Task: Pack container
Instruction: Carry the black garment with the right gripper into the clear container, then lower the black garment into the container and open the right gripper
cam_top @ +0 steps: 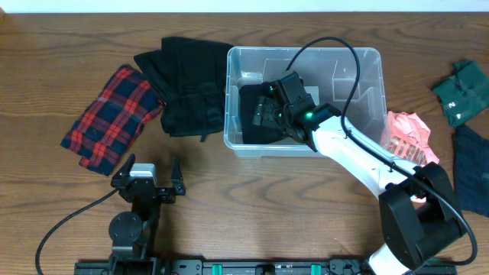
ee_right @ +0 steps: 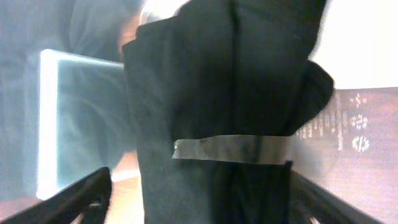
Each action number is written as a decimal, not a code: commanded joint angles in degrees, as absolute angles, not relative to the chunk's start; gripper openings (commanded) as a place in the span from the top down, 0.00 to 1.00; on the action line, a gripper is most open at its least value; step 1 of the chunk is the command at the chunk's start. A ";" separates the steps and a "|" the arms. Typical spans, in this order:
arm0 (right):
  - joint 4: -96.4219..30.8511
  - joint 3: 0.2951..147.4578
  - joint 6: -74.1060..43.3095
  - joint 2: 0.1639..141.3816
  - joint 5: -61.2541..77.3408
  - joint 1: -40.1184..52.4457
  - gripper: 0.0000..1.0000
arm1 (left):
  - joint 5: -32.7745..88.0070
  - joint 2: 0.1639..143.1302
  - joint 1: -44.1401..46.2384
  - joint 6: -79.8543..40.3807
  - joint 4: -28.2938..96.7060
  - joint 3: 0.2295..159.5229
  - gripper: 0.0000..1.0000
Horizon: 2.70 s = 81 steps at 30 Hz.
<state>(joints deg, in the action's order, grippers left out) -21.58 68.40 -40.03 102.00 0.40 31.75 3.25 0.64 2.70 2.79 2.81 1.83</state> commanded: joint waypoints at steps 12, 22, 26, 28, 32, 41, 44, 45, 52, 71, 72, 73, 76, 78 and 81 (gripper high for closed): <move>-21.39 70.65 -20.32 101.47 0.01 32.29 0.01 | 3.46 0.71 2.87 2.31 3.73 0.25 0.02; -28.34 73.12 -19.62 101.47 -0.32 26.04 0.69 | 3.46 0.71 2.87 2.31 3.70 0.25 0.02; -30.59 73.06 -19.62 101.54 -3.33 23.22 0.99 | 3.46 0.71 2.87 2.31 3.70 0.25 0.02; -30.83 73.06 -19.64 101.67 -3.60 22.26 0.99 | 3.46 0.71 2.87 2.31 3.70 0.25 0.02; -31.09 73.06 -19.64 101.95 -2.98 21.98 0.99 | 3.46 0.71 2.87 2.31 3.70 0.25 0.02; -31.51 73.03 -22.31 106.39 -5.65 22.92 0.99 | 3.46 0.71 2.87 2.31 3.70 0.25 0.02; -30.89 73.03 -23.77 108.77 -5.72 22.90 0.99 | 3.46 0.71 2.87 2.31 3.73 0.25 0.02; -30.52 73.03 -23.77 109.40 -5.56 22.90 0.99 | 3.46 0.71 2.87 2.31 3.70 0.25 0.02; -28.71 73.03 -23.53 111.26 -4.69 23.44 0.99 | 3.46 0.71 2.87 2.31 3.70 0.25 0.02; -25.87 73.03 -20.62 111.26 8.25 23.33 0.96 | 3.46 0.71 2.87 2.31 3.70 0.25 0.02; -25.80 73.03 -20.45 111.26 8.49 23.33 0.96 | 3.46 0.71 2.87 2.31 3.70 0.25 0.02; -25.80 73.03 -20.40 111.26 8.45 23.31 0.96 | 3.46 0.71 2.87 2.31 3.70 0.25 0.02; -25.45 73.03 -17.61 111.24 8.38 23.29 0.94 | 3.46 0.71 2.87 2.31 3.70 0.25 0.02; -25.12 73.21 -16.60 111.20 8.38 23.03 0.91 | 3.46 0.71 2.87 2.31 3.70 0.25 0.02; -25.39 74.78 -16.62 110.24 8.45 22.22 0.87 | 3.46 0.71 2.87 2.31 3.70 0.25 0.02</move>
